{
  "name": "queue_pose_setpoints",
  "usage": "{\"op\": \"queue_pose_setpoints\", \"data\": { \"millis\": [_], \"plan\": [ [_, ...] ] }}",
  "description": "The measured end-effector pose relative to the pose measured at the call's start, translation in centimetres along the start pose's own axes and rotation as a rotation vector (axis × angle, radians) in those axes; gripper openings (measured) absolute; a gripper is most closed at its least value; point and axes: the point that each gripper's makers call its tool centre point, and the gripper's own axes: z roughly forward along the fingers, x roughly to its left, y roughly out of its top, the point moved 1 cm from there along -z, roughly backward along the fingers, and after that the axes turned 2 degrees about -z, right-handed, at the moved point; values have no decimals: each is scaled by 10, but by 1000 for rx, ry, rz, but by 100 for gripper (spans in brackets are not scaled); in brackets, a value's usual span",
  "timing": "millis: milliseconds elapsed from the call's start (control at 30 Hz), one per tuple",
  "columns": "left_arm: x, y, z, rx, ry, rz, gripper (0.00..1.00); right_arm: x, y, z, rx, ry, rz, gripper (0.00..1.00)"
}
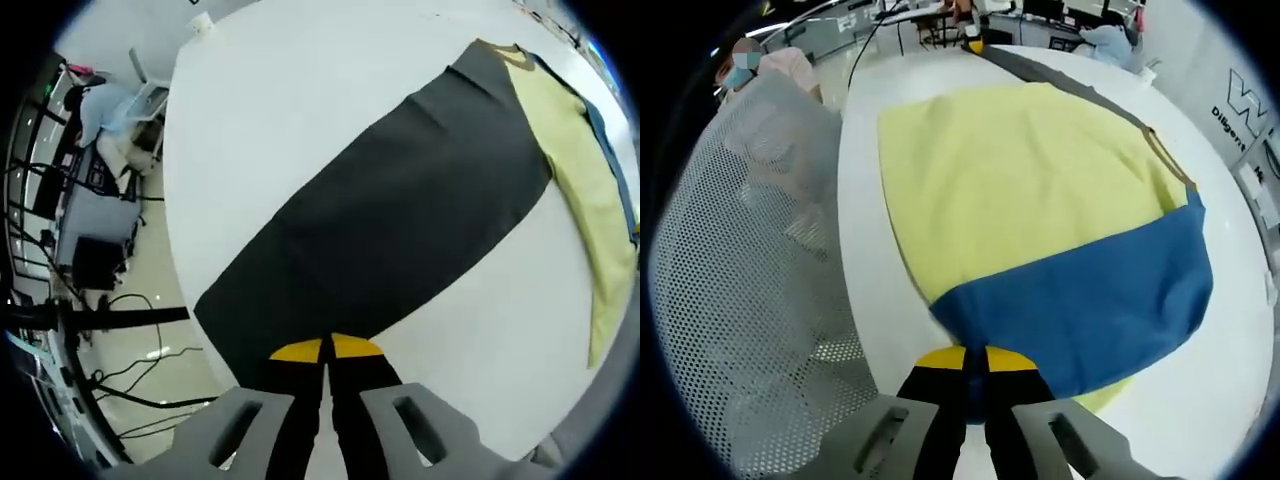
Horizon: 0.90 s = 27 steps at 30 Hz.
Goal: Fold the garment on the visible template until the final outline fits inside the template.
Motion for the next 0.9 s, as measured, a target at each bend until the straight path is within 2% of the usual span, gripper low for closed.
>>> {"op": "queue_pose_setpoints", "data": {
  "millis": [100,167,233,267,333,400,567,733,900],
  "plan": [
    [-4,-1,-5,-30,10,0,12,-1,1,0,11,20,13,0],
    [-8,9,-9,-102,-2,-26,23,0,1,0,21,27,-1,0],
    [-10,14,-12,-129,-8,-15,36,1,1,-1,16,29,-6,0],
    [-11,23,-16,-170,-7,19,39,0,1,-1,11,30,-4,0],
    [-16,33,-27,-219,-12,50,41,0,0,-1,-5,34,4,0],
    [-15,39,-31,-234,-16,55,39,0,1,-2,-22,48,34,0],
    [-27,37,-40,-251,-22,95,41,2,1,-2,-48,61,59,1],
    [-34,28,-47,-261,-31,122,47,8,1,-2,-57,65,18,8],
    [-41,22,-57,-322,-16,213,69,6,2,-1,-55,51,18,7]
  ]
}}
